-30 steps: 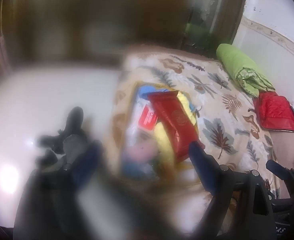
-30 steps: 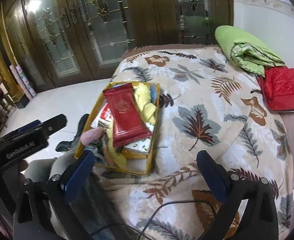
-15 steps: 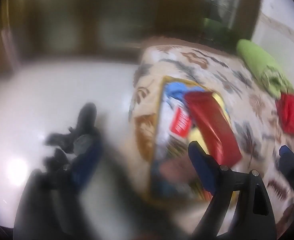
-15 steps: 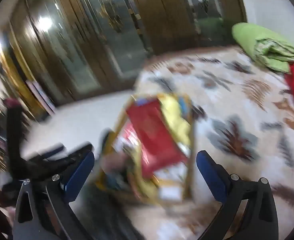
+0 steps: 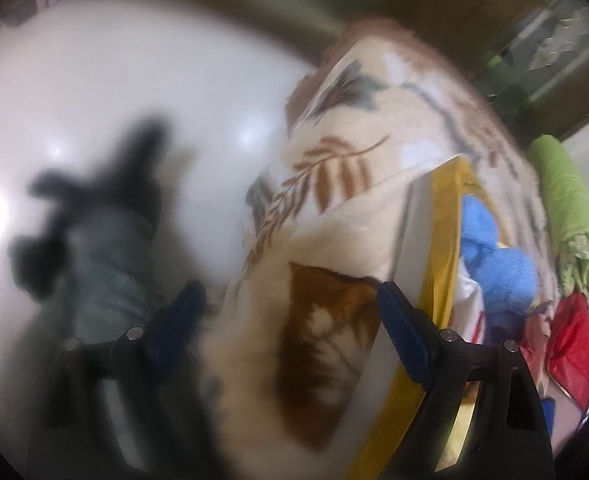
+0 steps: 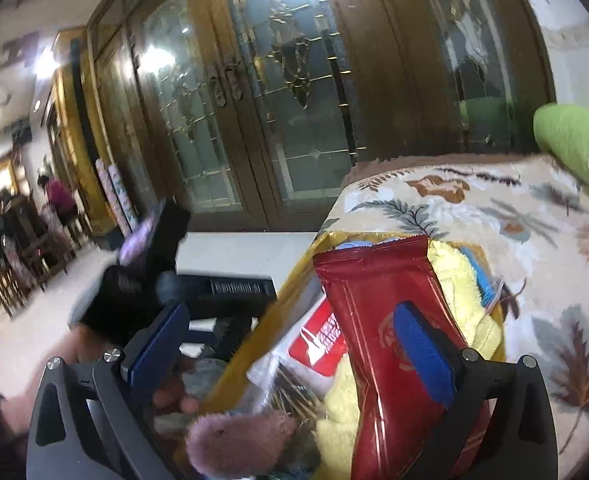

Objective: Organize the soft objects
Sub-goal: 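Tip the yellow-rimmed tray with both tools to dump its contents onto the bed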

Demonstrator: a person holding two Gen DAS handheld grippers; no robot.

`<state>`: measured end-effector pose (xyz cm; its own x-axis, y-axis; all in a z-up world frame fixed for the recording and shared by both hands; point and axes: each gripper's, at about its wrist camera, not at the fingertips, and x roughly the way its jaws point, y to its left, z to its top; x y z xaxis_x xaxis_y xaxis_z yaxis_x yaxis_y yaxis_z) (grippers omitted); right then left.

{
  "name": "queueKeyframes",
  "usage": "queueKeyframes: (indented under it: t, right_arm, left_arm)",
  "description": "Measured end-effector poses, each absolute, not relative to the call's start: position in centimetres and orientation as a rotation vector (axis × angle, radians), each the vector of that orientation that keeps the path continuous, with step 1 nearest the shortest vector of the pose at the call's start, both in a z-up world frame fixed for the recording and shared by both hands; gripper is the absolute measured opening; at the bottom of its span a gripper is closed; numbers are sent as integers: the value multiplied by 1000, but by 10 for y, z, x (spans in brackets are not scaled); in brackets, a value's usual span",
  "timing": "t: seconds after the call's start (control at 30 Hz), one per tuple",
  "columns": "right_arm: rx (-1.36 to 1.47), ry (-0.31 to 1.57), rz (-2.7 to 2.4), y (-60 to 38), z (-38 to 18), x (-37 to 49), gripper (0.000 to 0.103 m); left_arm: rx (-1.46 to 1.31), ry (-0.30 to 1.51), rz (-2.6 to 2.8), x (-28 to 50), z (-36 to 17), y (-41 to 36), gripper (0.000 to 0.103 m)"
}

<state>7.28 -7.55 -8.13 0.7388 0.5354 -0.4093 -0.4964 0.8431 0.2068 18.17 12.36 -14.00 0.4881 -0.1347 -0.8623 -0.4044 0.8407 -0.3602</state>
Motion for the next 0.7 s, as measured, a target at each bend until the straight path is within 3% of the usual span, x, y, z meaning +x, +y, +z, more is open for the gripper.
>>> queueKeyframes:
  t: [0.13,0.37,0.53,0.7]
  right_arm:
    - [198,379,557,-122,-54,58,102]
    - [528,242,305,-282,-24,44,102]
    - [966,352,136,-394,-80,65,102]
    - [1451,457,127,-420,-143,79,102]
  left_arm:
    - [-667,850,73,142,-71,89,85]
    - [-578,673,-253,142,27,-80,85]
    - [-430,773,-441,159,16,-201,85]
    - [-253,795,-501,158,16,-249,85]
